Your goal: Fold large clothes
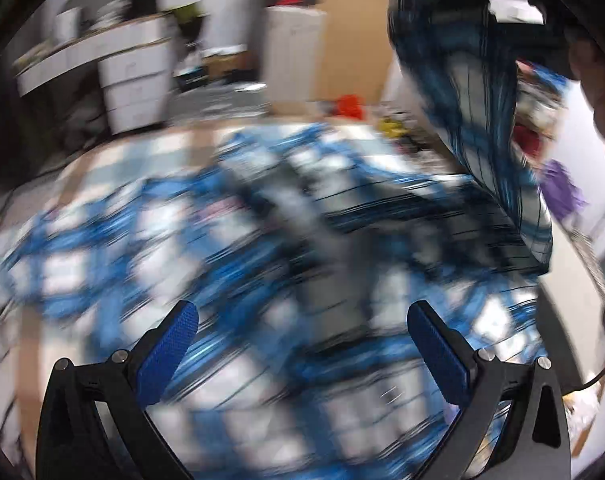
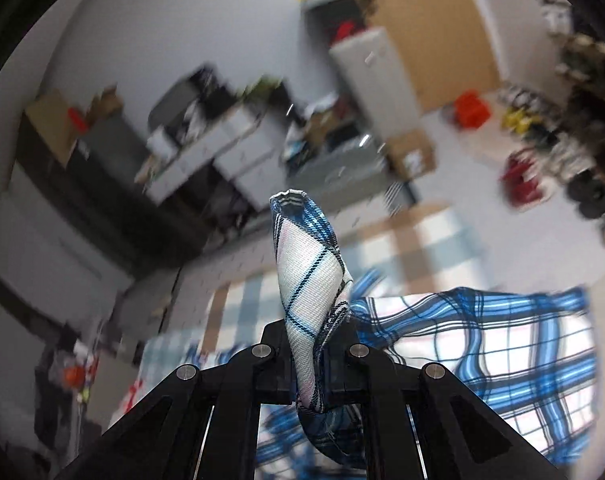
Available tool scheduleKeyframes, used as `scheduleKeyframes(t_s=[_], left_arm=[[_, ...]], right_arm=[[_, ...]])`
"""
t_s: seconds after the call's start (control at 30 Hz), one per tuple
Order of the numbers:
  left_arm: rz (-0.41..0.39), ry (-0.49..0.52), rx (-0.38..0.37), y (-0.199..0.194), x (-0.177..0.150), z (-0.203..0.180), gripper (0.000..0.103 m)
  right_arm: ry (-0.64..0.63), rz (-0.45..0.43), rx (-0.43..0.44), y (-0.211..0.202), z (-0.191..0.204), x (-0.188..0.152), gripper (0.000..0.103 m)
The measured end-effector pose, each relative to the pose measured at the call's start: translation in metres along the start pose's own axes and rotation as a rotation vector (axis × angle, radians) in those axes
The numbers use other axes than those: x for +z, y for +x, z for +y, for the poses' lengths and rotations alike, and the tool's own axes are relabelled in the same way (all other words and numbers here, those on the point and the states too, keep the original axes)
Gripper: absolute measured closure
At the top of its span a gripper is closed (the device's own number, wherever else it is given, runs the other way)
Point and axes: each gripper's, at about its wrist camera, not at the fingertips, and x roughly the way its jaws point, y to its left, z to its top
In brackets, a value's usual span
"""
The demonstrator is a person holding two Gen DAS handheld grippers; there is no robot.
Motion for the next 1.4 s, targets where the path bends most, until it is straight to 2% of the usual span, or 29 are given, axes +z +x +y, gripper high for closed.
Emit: scheduleKeyframes(t_s=[0.03, 0.1, 0.17, 0.2, 0.37, 0.43, 0.67, 0.7, 0.77, 0.8, 0.83, 0.9, 0.97, 1.07, 1.13, 1.2, 1.3, 1.4], left_arm=[[0.008, -0.065, 0.026, -0.006, -0.009, 0.018, 0.001], [0.002, -0.136, 0.024, -0.017, -0.021, 0.035, 0.001], [-0.030, -0.157, 0.061, -0.025, -0.033, 0.042, 0.001], [-0.053, -0.131, 0.064, -0.029, -0.036, 0.047, 0.001], [-0.153, -0.269, 0.084, -0.056, -0.041, 0.093, 0.001], [-0.208, -0.324, 0.096, -0.060, -0.044, 0.113, 0.001], [-0.198, -0.382, 0.073, -0.049, -0.043, 0.138, 0.001], [-0.197, -0.387, 0.062, -0.051, -0.043, 0.139, 0.001], [-0.199, -0.392, 0.052, -0.055, -0.043, 0.141, 0.001], [-0.210, -0.395, 0.046, -0.060, -0.043, 0.140, 0.001], [-0.218, -0.393, 0.042, -0.064, -0.044, 0.140, 0.001], [-0.246, -0.390, 0.050, -0.072, -0.046, 0.139, 0.001], [-0.292, -0.406, 0.059, -0.084, -0.047, 0.143, 0.001], [-0.366, -0.456, 0.049, -0.099, -0.051, 0.154, 0.001], [-0.378, -0.456, 0.069, -0.101, -0.051, 0.160, 0.001], [-0.358, -0.453, 0.064, -0.097, -0.050, 0.162, 0.001], [-0.304, -0.437, 0.042, -0.083, -0.042, 0.160, 0.001], [-0.218, -0.324, 0.028, -0.060, -0.016, 0.141, 0.001]], right_arm=[[-0.009, 0.031, 0.006, 0.019, 0.008, -0.009, 0.095], [-0.031, 0.098, 0.016, 0.055, 0.023, -0.028, 0.095], [-0.035, 0.162, 0.020, 0.090, 0.033, -0.046, 0.095], [-0.036, 0.198, 0.019, 0.109, 0.038, -0.059, 0.095], [-0.117, 0.294, 0.006, 0.171, 0.071, -0.099, 0.095], [-0.143, 0.326, 0.015, 0.186, 0.084, -0.109, 0.094], [-0.293, 0.407, -0.110, 0.211, 0.104, -0.158, 0.091], [-0.315, 0.422, -0.117, 0.212, 0.108, -0.161, 0.088], [-0.399, 0.449, -0.097, 0.211, 0.119, -0.173, 0.063], [-0.433, 0.438, -0.064, 0.206, 0.126, -0.178, 0.032], [-0.463, 0.412, -0.040, 0.200, 0.132, -0.182, 0.014], [-0.529, 0.355, 0.023, 0.182, 0.148, -0.186, 0.013], [-0.492, 0.348, 0.078, 0.172, 0.149, -0.177, 0.012], [-0.433, 0.301, 0.087, 0.154, 0.141, -0.158, 0.012], [-0.377, 0.231, 0.118, 0.132, 0.121, -0.137, 0.012], [-0.289, 0.188, 0.082, 0.114, 0.091, -0.119, 0.011], [-0.132, 0.197, 0.005, 0.095, 0.030, -0.101, 0.011], [-0.033, 0.188, -0.078, 0.070, -0.041, -0.098, 0.011]])
